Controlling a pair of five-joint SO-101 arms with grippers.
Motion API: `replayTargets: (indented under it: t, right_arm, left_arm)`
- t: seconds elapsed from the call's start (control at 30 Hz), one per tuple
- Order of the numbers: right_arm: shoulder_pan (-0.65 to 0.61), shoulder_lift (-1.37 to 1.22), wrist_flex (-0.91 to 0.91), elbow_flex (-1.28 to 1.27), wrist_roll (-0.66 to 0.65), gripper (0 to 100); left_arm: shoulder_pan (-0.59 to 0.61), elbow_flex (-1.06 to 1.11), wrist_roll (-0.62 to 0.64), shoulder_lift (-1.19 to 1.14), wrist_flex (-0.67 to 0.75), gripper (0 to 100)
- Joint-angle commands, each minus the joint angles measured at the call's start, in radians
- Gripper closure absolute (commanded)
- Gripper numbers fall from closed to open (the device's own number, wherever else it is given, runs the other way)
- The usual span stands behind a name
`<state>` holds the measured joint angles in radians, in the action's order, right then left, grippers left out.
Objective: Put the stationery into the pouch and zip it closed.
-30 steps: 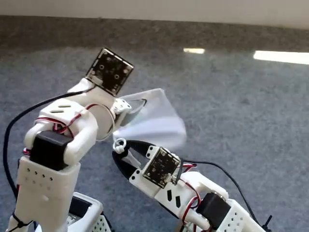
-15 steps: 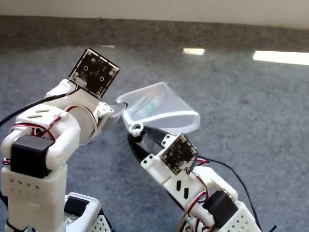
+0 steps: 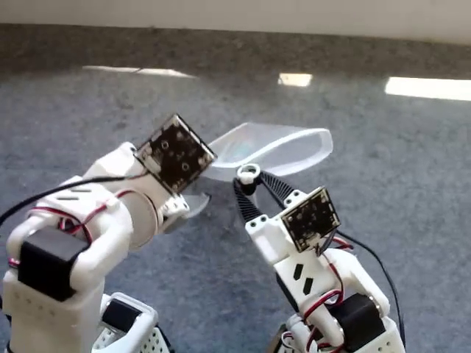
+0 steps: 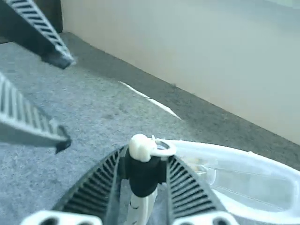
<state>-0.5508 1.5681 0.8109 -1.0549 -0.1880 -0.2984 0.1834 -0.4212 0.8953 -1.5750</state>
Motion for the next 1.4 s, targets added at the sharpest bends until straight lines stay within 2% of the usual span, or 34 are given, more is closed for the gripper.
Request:
replayTargets:
  t: [0.0,0.2,0.5,0.7,1.0,1.2,1.37]
  right_arm:
    - [0.031,0.001,0.005,0.056,0.011,99.5]
    - [0.028,0.001,0.005,0.056,0.011,99.4]
    - [0.027,0.004,0.005,0.056,0.012,99.4]
    - [0.027,0.093,0.005,0.048,0.012,99.4]
    - [0.025,0.102,0.005,0.048,0.012,99.4]
    - [-0.068,0.104,0.030,0.050,0.012,99.4]
    - [-0.076,0.104,0.047,0.054,0.012,99.4]
  left_arm:
    - [-0.048,0.074,-0.002,0.059,0.029,73]
    - [-0.053,0.291,0.031,0.108,0.242,73]
    - [-0.179,0.524,0.044,0.176,0.514,73]
    - [-0.174,0.639,0.086,0.182,0.700,75]
    - [-0.194,0.653,0.157,0.176,0.786,75]
    - [-0.234,0.699,0.157,0.176,0.838,75]
    - [-0.234,0.754,0.158,0.182,0.899,75]
